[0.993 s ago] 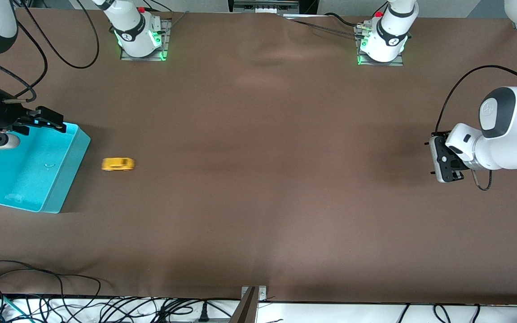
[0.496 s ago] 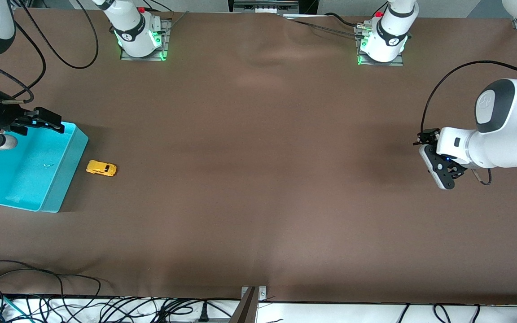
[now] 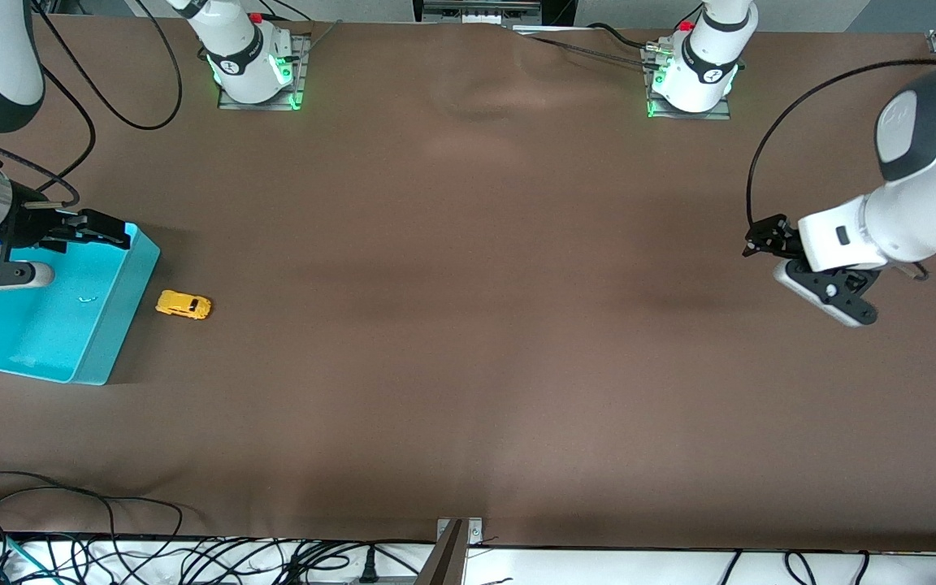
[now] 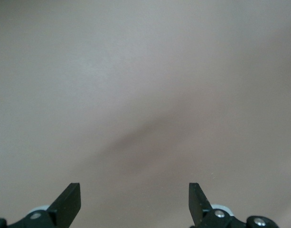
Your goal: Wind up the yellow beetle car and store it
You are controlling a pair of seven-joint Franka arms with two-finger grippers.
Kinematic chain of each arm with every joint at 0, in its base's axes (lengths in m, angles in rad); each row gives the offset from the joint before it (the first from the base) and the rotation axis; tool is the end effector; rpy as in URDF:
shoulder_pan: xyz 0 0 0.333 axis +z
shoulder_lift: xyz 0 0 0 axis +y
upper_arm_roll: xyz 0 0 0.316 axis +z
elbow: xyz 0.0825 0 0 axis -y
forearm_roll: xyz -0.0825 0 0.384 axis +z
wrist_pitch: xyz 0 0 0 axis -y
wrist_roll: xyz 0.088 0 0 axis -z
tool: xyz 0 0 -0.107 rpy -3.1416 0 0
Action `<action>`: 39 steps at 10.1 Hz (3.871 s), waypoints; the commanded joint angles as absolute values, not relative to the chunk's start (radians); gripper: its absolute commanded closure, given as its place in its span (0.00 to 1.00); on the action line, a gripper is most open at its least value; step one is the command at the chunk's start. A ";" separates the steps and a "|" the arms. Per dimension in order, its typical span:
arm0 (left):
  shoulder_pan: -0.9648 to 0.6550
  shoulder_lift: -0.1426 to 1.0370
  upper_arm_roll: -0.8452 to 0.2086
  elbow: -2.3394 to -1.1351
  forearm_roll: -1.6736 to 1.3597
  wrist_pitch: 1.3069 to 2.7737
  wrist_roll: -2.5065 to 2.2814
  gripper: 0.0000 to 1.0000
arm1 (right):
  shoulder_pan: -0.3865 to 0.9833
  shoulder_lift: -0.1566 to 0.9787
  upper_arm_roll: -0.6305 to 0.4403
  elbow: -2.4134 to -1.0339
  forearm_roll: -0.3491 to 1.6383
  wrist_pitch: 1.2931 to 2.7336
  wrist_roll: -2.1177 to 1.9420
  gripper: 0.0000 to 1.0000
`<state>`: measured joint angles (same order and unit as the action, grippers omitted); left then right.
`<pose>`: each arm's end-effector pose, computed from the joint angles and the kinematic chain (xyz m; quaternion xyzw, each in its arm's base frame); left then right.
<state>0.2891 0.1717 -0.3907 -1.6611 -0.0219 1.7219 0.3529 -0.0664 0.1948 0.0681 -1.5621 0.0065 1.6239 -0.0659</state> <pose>0.5991 -0.0489 0.5018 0.9729 -0.2217 -0.0432 0.0492 0.6077 -0.0015 0.5196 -0.9972 -0.0331 0.0659 0.0120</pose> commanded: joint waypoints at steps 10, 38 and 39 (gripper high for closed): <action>0.061 -0.031 -0.155 -1.635 -0.035 1.588 0.041 0.00 | -0.055 0.236 0.078 -1.733 -0.029 1.909 -0.479 0.00; 0.048 -0.005 -0.091 -1.631 -0.083 1.551 0.051 0.00 | -0.107 0.505 0.026 -1.921 -0.025 2.276 -1.356 0.00; 0.048 -0.005 -0.091 -1.632 -0.084 1.551 0.052 0.00 | -0.107 0.518 0.026 -1.922 -0.025 2.283 -1.368 0.00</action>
